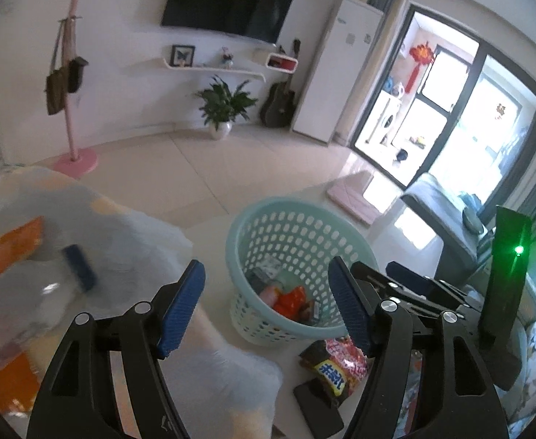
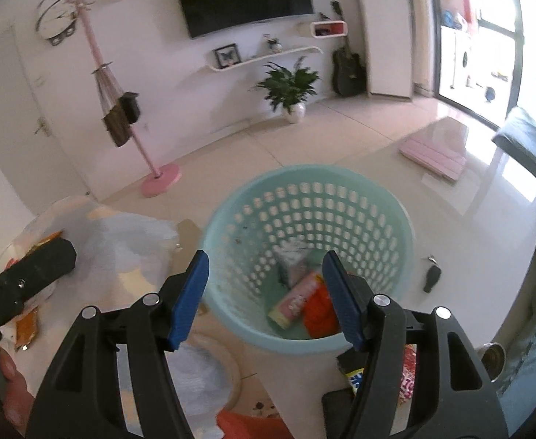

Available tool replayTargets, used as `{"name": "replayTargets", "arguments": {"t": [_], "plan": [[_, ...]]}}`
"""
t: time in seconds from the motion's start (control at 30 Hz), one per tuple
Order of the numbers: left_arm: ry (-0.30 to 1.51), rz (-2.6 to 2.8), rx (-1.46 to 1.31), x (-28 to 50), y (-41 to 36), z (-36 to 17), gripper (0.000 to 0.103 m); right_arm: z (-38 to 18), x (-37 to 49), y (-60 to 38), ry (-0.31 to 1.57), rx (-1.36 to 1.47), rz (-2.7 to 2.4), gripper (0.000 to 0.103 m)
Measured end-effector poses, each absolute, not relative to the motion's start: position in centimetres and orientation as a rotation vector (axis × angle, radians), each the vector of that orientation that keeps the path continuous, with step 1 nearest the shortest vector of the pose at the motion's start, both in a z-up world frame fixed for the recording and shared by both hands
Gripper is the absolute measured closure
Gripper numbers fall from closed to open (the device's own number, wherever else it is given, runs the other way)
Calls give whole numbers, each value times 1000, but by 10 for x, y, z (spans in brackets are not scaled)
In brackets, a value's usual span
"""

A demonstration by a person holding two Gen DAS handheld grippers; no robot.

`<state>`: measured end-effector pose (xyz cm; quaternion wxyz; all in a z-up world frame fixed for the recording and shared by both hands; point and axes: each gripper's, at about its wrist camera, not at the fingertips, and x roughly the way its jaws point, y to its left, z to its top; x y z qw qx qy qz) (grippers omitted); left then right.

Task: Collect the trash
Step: 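Move both tools back to the table and grasp another milk carton with the left tool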

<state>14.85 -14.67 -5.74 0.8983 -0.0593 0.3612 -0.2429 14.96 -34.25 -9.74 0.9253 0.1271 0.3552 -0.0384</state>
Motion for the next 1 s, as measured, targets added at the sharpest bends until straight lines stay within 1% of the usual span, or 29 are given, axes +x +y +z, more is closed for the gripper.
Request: {"name": "replayTargets", "arguments": {"t": [0.23,0.43,0.67,0.77,1.0], "plan": [[679,-396,-161,118,-93,-38,37,-84,150,-291,704,200,33,42],[643,-198,-214,83,-24,-35,37,-85,152,-244,689,197,177,42],[646,77,-254,46,63,-51,37,-96,150,-173,708,149,341,42],[668,147,-273,38,89,-61,37,-102,146,-147,724,122,396,42],[670,168,-303,28,115,-73,37,-108,136,-110,738,36,439,42]]}}
